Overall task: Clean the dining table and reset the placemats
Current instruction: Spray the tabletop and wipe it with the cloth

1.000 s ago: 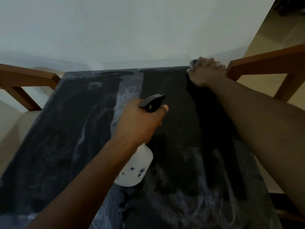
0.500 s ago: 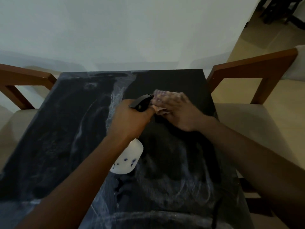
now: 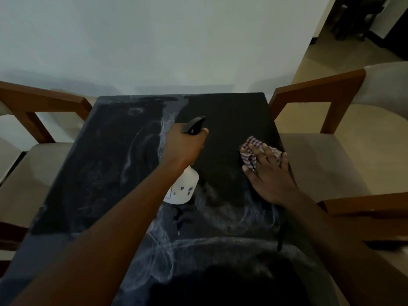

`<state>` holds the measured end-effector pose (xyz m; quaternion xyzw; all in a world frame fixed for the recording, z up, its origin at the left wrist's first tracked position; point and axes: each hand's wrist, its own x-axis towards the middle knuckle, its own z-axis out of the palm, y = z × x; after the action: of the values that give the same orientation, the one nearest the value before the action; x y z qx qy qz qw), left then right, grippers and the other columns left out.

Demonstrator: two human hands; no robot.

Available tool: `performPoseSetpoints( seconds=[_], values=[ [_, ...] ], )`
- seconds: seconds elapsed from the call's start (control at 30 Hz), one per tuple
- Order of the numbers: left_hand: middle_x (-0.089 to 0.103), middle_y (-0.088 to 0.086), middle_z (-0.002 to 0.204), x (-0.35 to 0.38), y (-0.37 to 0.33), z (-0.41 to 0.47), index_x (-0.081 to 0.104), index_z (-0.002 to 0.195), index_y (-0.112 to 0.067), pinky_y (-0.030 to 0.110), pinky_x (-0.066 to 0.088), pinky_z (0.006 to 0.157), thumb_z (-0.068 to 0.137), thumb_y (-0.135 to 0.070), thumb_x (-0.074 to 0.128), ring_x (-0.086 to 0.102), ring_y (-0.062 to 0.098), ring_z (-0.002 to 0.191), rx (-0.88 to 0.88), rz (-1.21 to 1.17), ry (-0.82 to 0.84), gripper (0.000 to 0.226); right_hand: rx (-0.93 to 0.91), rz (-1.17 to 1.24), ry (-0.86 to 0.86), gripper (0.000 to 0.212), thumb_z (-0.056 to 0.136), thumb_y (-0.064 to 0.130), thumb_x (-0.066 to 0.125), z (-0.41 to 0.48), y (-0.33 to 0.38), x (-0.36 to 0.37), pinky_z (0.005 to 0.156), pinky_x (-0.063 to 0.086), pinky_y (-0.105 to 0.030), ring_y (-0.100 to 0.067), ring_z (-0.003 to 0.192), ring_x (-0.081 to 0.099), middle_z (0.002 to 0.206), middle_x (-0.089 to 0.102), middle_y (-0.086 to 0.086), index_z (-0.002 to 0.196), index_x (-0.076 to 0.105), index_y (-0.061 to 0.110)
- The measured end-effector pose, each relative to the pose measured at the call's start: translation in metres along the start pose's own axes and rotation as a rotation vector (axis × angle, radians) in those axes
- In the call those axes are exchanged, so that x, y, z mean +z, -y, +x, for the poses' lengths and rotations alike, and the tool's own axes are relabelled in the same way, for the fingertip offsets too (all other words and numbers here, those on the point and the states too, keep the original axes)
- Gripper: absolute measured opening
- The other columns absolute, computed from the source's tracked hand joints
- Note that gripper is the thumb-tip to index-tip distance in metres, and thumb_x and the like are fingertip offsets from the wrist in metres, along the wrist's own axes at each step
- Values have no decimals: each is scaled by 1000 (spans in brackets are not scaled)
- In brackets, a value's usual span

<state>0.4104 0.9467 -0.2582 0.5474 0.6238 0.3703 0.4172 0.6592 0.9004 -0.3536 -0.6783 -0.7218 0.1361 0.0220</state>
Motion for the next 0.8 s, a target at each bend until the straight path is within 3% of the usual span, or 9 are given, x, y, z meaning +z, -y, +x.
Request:
performPoseSetpoints(
  seconds=[0.13,0.3,0.5,0.7,0.8],
  values=[
    [71,3,68,-53,22,-11,71,82,-16,31,51,54,98,-33,72,59,8,46,-43,21,-74,23,76,-4,7,66,106,64,13,-16,3,5,124,-10,-65,-15,160,-17,175,-8,13,166,2,38],
    [74,6,83,-147,56,-5,70,95,-18,24,49,47,100,-35,70,61,7,49,-70,126,-64,18,167,-5,41,68,106,65,14,-10,11,9,123,-14,-64,-15,159,-19,175,-11,13,167,3,37],
    [70,2,74,-183,83,-2,70,94,-17,27,45,47,99,-37,70,55,8,47,-46,94,48,21,273,18,48,70,106,65,18,11,38,14,122,-16,-66,-16,159,-21,174,-13,13,167,6,34],
    [67,2,70,-181,88,1,69,91,-17,20,45,42,96,-40,74,55,5,45,-50,61,6,24,198,-23,69,72,105,66,17,78,103,13,122,-15,-65,-18,160,-18,175,-10,10,167,8,30],
    [74,4,75,-183,90,0,71,89,-17,23,46,45,97,-41,73,59,10,49,-11,81,11,26,84,-12,60,69,106,63,19,124,157,19,123,-14,-65,-20,161,-15,175,-7,8,167,7,31]
  ],
)
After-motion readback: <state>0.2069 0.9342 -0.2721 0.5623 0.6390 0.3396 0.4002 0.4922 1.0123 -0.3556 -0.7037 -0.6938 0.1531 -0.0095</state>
